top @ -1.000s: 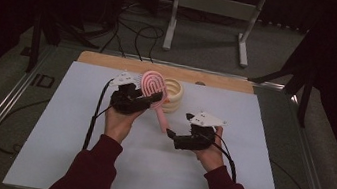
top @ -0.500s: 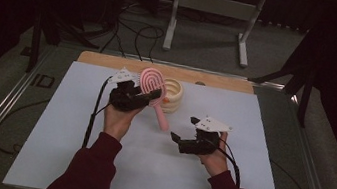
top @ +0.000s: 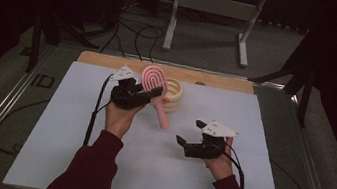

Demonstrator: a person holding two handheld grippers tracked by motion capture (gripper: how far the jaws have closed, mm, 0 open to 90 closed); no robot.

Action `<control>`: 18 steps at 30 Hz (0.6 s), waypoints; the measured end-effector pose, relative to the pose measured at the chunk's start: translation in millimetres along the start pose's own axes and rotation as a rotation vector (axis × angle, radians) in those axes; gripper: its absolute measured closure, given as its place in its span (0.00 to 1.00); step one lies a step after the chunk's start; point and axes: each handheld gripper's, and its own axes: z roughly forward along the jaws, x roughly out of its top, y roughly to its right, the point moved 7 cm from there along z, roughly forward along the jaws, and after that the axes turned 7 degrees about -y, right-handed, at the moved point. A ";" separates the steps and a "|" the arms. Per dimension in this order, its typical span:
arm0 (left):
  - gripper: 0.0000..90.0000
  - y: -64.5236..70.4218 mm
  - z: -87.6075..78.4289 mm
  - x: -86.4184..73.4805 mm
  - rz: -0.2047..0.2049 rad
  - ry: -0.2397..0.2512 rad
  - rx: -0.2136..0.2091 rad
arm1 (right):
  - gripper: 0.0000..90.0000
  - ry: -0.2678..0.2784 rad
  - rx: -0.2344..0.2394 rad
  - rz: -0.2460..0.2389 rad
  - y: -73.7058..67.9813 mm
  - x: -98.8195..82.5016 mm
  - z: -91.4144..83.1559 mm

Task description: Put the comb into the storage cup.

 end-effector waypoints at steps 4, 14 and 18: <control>0.71 -1.5 -0.4 1.7 -0.003 0.002 0.002 | 0.10 0.006 0.001 0.002 2.6 -3.4 -4.2; 0.71 -4.2 -3.6 7.4 -0.001 0.013 0.007 | 0.10 0.018 -0.014 -0.011 6.2 -8.3 -17.2; 0.71 -5.1 -4.6 11.4 0.000 0.018 0.010 | 0.10 0.018 -0.025 -0.005 8.8 -11.0 -21.9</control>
